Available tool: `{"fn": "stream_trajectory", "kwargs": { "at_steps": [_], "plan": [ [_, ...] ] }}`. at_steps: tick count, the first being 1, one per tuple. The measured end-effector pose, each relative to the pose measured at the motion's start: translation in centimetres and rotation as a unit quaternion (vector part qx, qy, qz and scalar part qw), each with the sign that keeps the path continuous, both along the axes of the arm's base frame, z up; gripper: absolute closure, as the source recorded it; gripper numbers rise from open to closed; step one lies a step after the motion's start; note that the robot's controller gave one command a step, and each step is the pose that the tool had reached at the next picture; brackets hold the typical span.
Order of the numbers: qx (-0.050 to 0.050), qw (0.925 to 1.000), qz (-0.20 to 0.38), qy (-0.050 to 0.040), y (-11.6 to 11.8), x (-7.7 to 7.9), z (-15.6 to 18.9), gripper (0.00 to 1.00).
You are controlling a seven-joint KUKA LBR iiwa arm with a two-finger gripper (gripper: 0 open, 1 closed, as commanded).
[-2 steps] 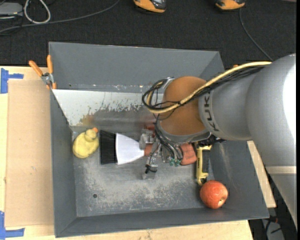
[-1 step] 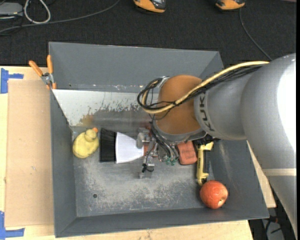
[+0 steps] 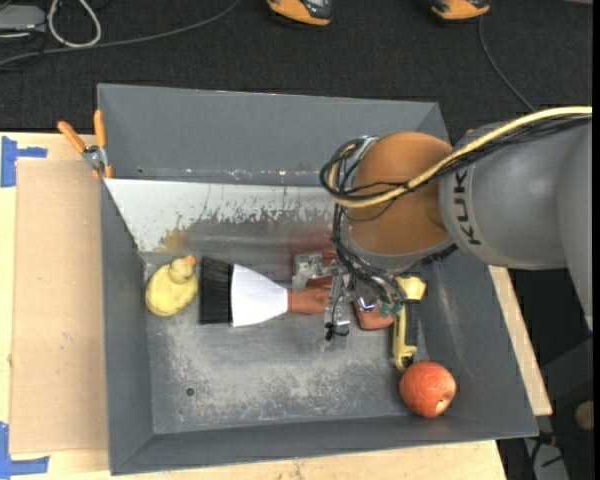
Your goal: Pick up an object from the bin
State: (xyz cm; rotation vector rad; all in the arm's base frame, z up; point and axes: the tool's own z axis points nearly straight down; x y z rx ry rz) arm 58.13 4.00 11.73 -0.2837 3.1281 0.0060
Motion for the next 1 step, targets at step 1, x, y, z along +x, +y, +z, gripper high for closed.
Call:
{"fn": "stream_trajectory", "kwargs": {
  "at_steps": [1],
  "plan": [
    [0.001, 0.9972, -0.075, 0.0019, 1.02, 2.34, -2.96, 0.00]
  ]
}}
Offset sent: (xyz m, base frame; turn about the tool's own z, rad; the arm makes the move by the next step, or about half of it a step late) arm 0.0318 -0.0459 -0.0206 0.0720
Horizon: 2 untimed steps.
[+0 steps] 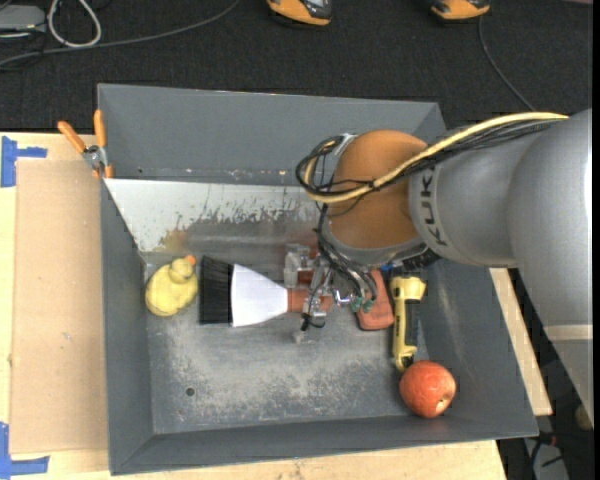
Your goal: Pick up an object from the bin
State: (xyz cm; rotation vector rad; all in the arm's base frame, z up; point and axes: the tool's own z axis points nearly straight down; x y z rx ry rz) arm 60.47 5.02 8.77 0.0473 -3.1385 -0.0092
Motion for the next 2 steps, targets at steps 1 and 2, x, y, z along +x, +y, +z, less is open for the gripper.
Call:
{"fn": "stream_trajectory", "kwargs": {
  "at_steps": [1, 2],
  "plan": [
    [0.000, 0.9996, 0.026, -0.0063, -3.5, 0.6, 0.5, 0.00],
    [0.001, 0.9991, -0.042, -0.0009, 0.3, 0.9, -1.4, 0.00]
  ]
}}
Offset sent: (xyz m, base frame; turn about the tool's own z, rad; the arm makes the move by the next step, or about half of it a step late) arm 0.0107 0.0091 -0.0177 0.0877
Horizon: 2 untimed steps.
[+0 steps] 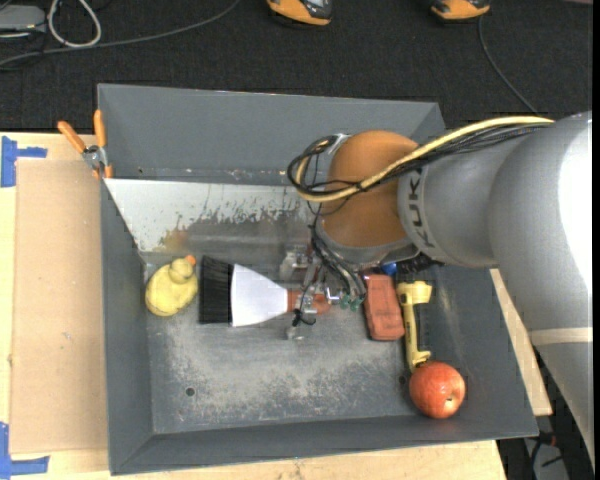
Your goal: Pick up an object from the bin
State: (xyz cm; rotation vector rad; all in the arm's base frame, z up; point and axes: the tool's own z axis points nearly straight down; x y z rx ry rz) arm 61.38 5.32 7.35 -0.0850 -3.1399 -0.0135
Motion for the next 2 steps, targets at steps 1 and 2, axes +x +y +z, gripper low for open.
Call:
{"fn": "stream_trajectory", "kwargs": {
  "at_steps": [1, 2],
  "plan": [
    [-0.001, 0.9997, 0.025, -0.0038, -2.3, 0.0, -0.2, 0.00],
    [0.000, 1.0000, 0.005, -0.0032, -0.8, -0.2, -0.3, 0.00]
  ]
}}
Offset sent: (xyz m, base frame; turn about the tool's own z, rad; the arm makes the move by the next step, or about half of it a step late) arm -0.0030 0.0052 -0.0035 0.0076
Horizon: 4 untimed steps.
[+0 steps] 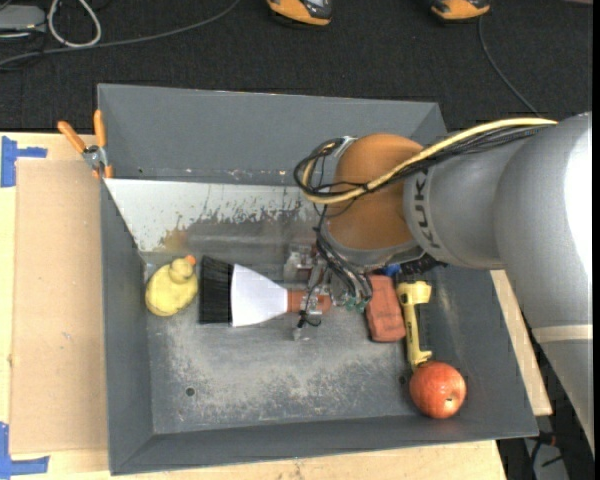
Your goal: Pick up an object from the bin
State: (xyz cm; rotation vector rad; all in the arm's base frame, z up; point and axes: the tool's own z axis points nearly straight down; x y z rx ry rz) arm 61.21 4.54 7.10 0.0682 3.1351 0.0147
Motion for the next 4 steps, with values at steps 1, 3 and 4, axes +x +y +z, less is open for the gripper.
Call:
{"fn": "stream_trajectory", "kwargs": {
  "at_steps": [1, 3, 4],
  "plan": [
    [0.000, 1.0000, 0.001, -0.0016, -1.5, -2.0, -0.1, 0.00],
    [0.000, 0.9999, -0.010, 0.0009, -1.2, -1.0, 7.9, 0.00],
    [0.001, 0.9995, -0.030, 0.0010, 0.0, -2.7, 3.1, 0.00]
  ]
}}
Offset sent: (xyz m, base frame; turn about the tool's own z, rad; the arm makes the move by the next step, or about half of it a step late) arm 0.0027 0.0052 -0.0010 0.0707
